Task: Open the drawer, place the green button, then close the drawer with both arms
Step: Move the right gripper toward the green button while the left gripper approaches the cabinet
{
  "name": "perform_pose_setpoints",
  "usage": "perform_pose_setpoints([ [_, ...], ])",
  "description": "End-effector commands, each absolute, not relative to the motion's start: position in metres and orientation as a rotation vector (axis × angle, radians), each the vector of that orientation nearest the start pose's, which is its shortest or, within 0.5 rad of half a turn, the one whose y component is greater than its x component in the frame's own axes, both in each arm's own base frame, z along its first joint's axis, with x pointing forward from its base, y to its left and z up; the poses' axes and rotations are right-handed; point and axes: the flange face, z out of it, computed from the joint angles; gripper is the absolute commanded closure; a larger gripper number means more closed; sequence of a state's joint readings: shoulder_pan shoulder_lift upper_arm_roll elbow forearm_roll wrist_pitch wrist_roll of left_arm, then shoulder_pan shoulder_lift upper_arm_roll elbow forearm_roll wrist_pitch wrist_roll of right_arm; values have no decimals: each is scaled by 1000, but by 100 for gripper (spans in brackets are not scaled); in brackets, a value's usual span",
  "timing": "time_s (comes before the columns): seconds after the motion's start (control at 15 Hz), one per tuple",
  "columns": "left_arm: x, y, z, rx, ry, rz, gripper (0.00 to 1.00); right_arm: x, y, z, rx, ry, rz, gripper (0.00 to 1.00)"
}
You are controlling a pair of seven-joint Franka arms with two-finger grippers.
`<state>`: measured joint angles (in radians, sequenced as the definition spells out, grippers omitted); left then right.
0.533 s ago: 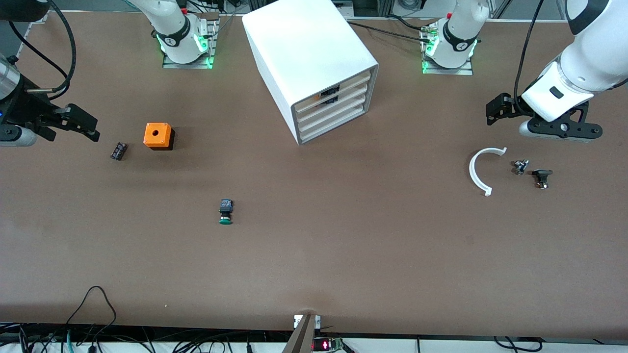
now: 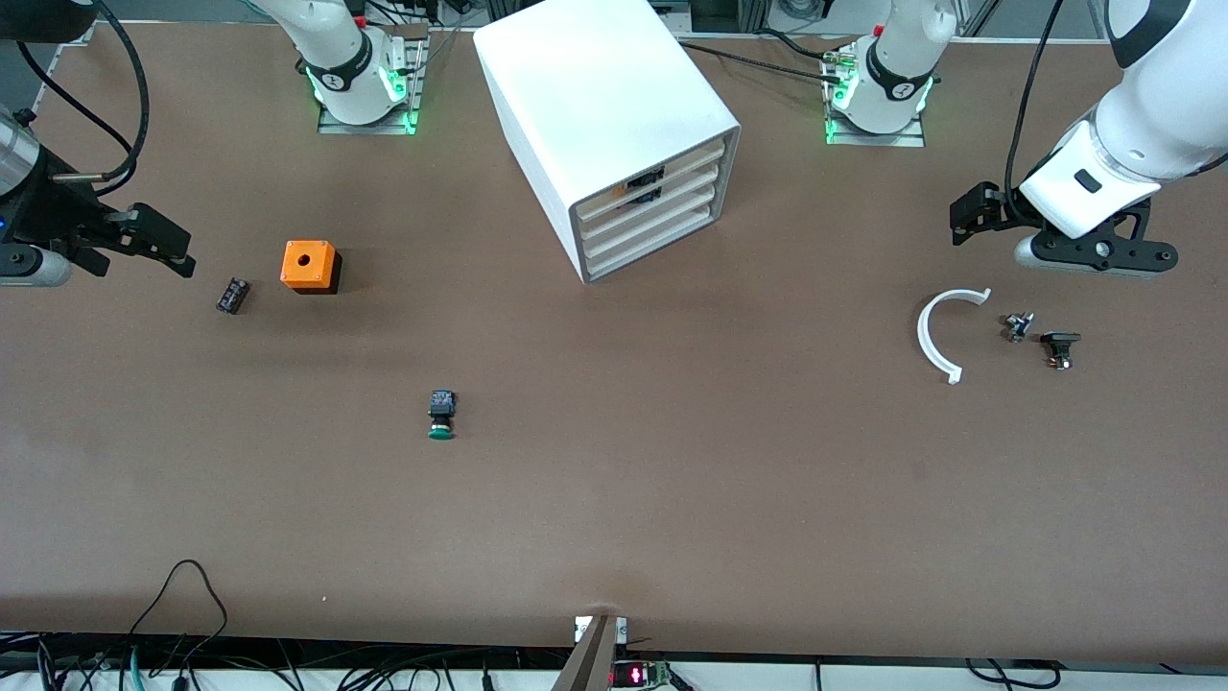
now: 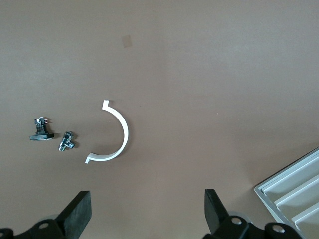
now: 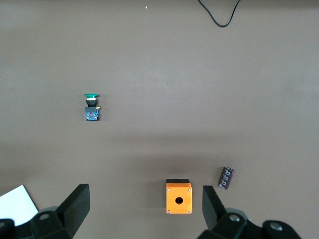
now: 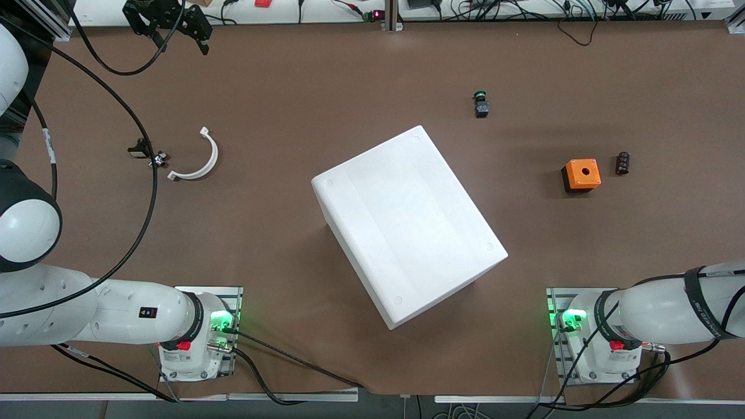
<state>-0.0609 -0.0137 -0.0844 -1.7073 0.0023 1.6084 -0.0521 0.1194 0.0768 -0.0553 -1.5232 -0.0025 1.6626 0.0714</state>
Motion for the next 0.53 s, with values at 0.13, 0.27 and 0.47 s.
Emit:
perform_pose_setpoints([
  [0.13,537,-79,571,-3102,153,213,0,603,70,575,-3095,-42,-13,0],
  [0.27,526,-80,566,-3171,140,378,0,611,89,554,-3093,-77,5,0],
  [0.47,516,-94,556,-3269,178,606,0,625,112,521,-3091,-121,18,0],
])
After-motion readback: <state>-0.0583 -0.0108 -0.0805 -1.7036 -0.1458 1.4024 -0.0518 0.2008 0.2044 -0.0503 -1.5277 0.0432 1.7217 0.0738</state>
